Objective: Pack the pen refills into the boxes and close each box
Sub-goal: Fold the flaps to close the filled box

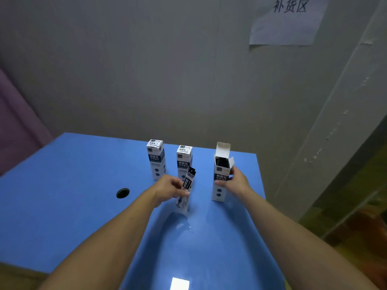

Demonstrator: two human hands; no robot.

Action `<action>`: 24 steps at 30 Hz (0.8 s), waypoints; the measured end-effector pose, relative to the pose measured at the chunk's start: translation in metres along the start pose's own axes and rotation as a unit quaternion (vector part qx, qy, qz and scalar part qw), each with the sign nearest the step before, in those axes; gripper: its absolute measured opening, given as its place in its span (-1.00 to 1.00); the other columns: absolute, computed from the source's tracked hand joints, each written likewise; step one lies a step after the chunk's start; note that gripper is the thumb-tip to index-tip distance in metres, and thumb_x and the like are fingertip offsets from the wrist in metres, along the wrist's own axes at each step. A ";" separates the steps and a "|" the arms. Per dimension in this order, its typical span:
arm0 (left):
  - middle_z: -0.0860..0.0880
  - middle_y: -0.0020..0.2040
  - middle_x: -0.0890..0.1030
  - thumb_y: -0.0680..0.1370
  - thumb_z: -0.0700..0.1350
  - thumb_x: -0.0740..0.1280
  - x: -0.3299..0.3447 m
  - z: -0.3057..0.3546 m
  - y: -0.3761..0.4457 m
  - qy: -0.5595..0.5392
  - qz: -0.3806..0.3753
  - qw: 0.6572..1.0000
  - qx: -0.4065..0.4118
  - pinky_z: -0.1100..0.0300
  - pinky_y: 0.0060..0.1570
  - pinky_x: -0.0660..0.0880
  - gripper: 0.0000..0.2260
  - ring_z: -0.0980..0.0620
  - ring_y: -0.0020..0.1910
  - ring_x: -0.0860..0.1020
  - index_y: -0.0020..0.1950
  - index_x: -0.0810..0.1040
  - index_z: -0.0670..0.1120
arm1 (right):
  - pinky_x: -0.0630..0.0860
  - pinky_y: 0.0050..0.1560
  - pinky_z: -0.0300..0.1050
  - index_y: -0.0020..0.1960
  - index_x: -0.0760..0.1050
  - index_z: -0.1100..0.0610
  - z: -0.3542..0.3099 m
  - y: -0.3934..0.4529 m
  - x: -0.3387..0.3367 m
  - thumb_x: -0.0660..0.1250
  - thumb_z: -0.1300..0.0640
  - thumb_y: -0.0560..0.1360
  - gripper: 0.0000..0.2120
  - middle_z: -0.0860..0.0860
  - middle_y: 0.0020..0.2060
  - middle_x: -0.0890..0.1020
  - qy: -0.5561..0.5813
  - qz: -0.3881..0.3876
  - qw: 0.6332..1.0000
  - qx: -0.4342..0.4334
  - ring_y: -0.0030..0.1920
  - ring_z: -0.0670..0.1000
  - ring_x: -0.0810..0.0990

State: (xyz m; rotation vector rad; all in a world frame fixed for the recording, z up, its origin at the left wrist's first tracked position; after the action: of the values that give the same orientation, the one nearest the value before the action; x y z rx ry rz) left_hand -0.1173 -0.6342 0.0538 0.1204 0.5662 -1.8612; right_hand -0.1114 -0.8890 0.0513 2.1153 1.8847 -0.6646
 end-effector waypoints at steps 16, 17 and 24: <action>-0.02 -0.25 0.70 0.41 -0.41 0.48 0.019 0.168 -0.025 -0.146 0.077 0.951 0.259 0.27 -0.17 0.55 -0.84 0.09 -0.26 0.62 -0.14 0.68 -0.17 | 0.57 -0.11 0.16 0.00 0.53 0.04 -0.005 0.032 -0.065 0.64 0.19 0.19 -0.55 -0.02 -0.10 0.59 -0.074 0.121 0.967 -0.214 0.00 0.09 0.48; -0.03 -0.25 0.70 0.40 -0.42 0.49 0.021 0.174 -0.024 -0.150 0.076 0.948 0.269 0.24 -0.13 0.58 -0.84 0.07 -0.24 0.63 -0.14 0.68 -0.18 | 0.57 -0.11 0.16 0.00 0.53 0.04 -0.004 0.033 -0.067 0.64 0.19 0.19 -0.55 -0.02 -0.10 0.59 -0.074 0.122 0.965 -0.218 -0.01 0.10 0.48; 0.00 -0.27 0.70 0.39 -0.42 0.49 0.037 0.193 -0.017 -0.194 0.089 0.929 0.302 0.29 -0.16 0.54 -0.83 0.10 -0.28 0.63 -0.14 0.67 -0.18 | 0.56 -0.05 0.16 0.05 0.54 0.05 -0.001 0.033 -0.074 0.64 0.18 0.22 -0.53 -0.05 -0.06 0.59 -0.080 0.122 0.962 -0.230 0.01 0.07 0.47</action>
State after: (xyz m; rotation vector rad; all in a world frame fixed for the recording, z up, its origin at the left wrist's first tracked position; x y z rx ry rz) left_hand -0.1096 -0.7462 0.2161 0.1959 -0.2950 -1.7608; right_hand -0.0837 -0.9582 0.0831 1.8817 1.4813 -0.2945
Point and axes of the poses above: each hand's wrist, its own y-axis towards the middle knuckle, its own x-axis out of the palm, z = x × y, the point moved 2 cm from there along y, towards the middle knuckle
